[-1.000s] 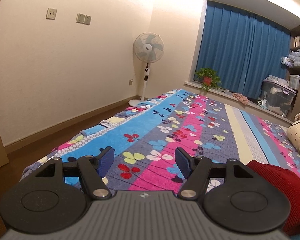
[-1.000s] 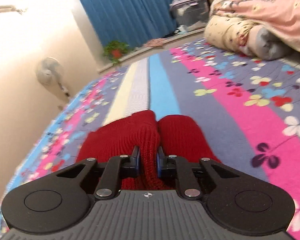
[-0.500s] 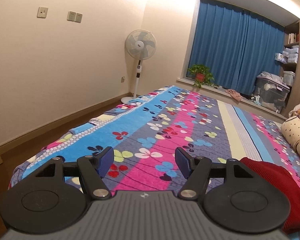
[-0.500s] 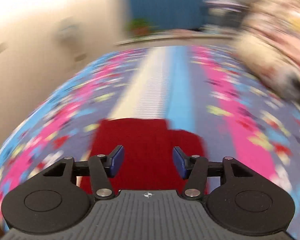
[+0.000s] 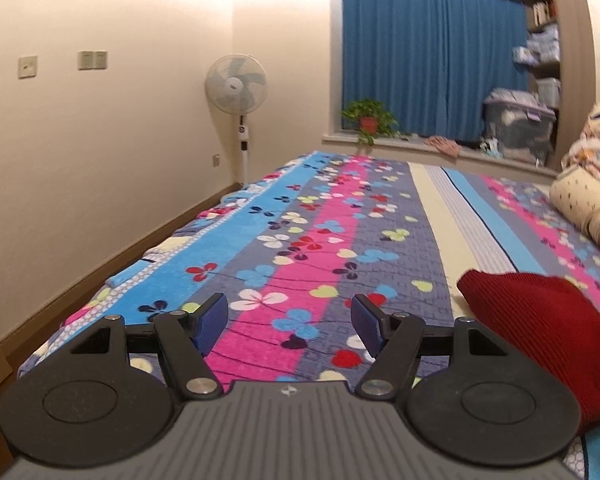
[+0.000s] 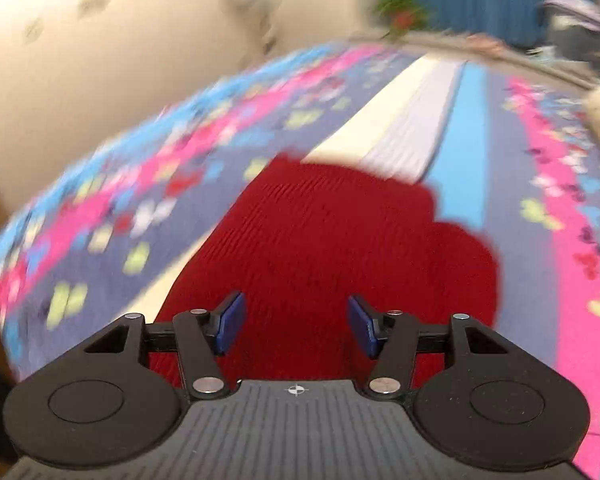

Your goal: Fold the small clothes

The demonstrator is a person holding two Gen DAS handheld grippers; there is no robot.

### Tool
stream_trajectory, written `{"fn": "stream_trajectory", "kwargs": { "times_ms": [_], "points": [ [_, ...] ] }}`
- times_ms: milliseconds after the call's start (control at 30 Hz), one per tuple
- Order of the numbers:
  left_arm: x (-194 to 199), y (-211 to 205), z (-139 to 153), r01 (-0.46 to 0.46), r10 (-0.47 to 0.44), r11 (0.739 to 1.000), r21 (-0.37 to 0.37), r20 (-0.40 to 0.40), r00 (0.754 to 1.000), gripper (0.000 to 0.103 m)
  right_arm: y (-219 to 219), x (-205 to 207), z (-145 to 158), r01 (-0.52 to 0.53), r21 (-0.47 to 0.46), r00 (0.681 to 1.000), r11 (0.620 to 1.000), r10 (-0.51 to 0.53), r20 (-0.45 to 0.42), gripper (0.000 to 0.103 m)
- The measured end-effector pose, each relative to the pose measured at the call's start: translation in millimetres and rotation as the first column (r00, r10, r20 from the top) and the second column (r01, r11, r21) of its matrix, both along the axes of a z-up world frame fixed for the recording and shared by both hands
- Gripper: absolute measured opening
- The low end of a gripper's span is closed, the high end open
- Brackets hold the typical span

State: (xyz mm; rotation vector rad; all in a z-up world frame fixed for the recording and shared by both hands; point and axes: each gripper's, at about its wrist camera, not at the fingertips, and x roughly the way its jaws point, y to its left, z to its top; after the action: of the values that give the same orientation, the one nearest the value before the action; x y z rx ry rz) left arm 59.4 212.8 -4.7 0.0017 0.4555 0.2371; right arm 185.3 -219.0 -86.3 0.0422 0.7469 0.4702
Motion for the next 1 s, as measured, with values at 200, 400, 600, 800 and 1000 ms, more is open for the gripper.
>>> {"fn": "stream_trajectory", "kwargs": {
  "times_ms": [200,400,600,800,1000],
  "points": [
    [22.6,-38.7,-9.5,0.057,-0.055,0.997,0.051,-0.045,0.997,0.073,-28.4,48.9,-46.7,0.213,-0.084,0.941,0.974,-0.227,-0.251,0.079],
    [55.5,-81.2,-28.1,0.156,-0.145,0.985,0.076,-0.139,0.98,0.074,-48.9,53.4,-20.8,0.313,-0.023,0.938,0.949,-0.313,-0.146,0.07],
    [112.6,-120.9,-42.6,0.273,-0.282,0.959,-0.073,-0.216,0.935,0.076,-58.2,67.1,-54.7,0.391,0.013,0.878,0.92,-0.368,-0.307,0.076],
    [174.1,-149.7,-79.3,0.333,-0.398,0.908,-0.255,-0.269,0.877,0.08,-62.3,69.9,-59.4,0.407,0.04,0.864,0.912,-0.37,-0.341,0.08],
    [213.3,-145.3,-129.8,0.244,-0.453,0.792,-0.56,-0.27,0.85,0.083,-62.2,71.3,-61.4,0.375,0.053,0.881,0.926,-0.338,-0.33,0.068]
  ]
}}
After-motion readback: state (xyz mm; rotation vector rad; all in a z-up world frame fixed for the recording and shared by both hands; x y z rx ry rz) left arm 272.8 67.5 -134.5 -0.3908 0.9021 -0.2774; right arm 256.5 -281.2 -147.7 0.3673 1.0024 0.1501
